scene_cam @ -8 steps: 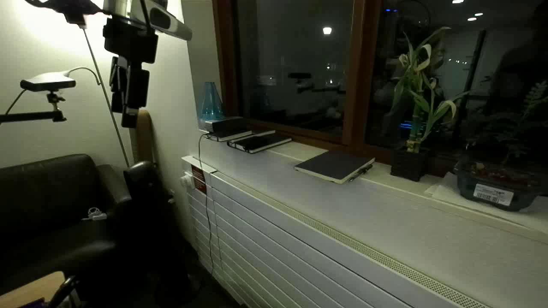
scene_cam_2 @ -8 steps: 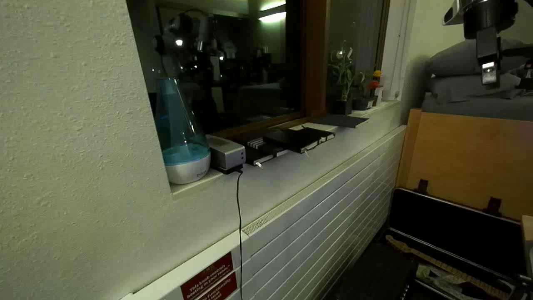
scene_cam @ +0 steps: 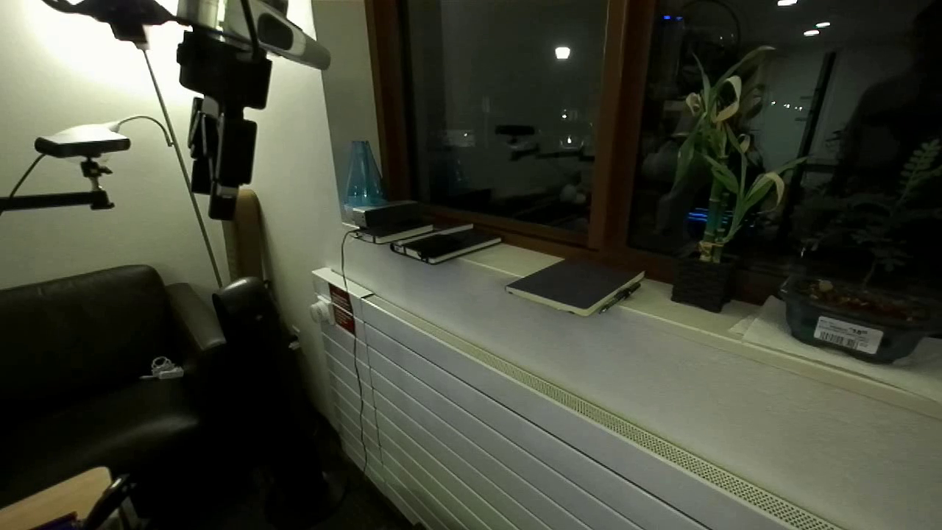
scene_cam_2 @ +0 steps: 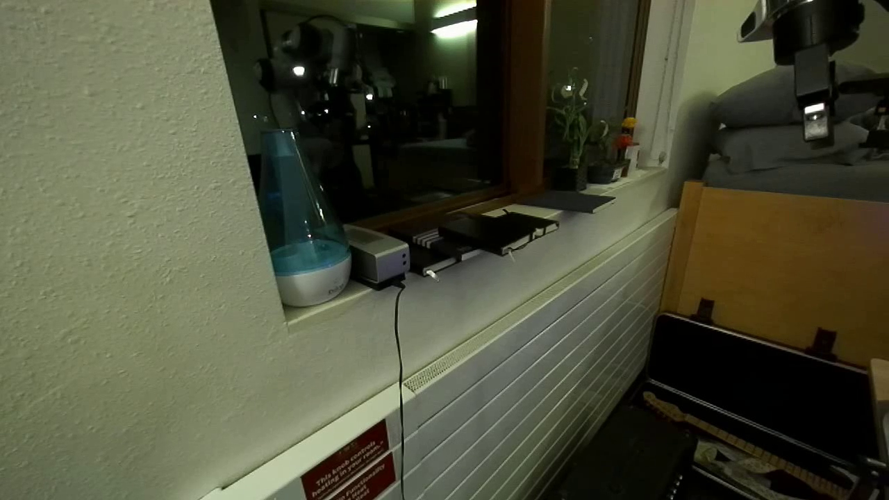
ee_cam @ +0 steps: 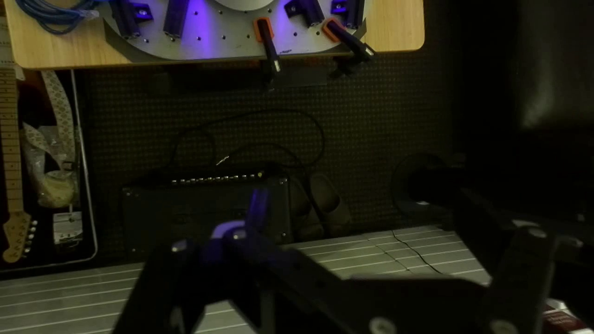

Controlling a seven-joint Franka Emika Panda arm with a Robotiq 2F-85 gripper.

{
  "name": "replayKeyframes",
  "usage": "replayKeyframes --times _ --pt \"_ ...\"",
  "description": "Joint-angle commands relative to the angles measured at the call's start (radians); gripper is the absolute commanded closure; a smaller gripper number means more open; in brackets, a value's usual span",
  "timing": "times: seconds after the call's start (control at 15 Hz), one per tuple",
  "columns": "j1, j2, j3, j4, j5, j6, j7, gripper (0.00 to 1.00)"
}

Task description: Remove the black book from on top of the books on the left and put it on the book on the right

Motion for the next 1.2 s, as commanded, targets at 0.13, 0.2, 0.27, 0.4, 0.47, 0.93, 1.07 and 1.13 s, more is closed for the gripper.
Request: replayKeyframes --times 0.13,0.2,0.27,0.4,0.47,0.93,1.07,1.13 --pt "-0.031 0.003 0.022 0.003 0.009 -0.004 -0.013 0.0" --pt "-0.031 0.003 0.022 0.003 0.009 -0.004 -0.013 0.0" --pt "-0.031 0.003 0.022 0.003 0.009 -0.004 -0.013 0.0" --pt "-0.031 0.003 0.022 0.003 0.009 -0.004 -0.013 0.0" --pt "-0.031 0.003 0.022 0.003 0.009 -0.004 -0.013 0.0" --pt "-0.032 0.002 0.03 0.0 -0.007 0.01 -0.01 0.0" --pt "-0.03 0.02 0.053 0.008 -0.042 0.05 -0.007 0.0" --pt "-0.021 0.043 0.077 0.017 -0.066 0.087 -0.009 0.0"
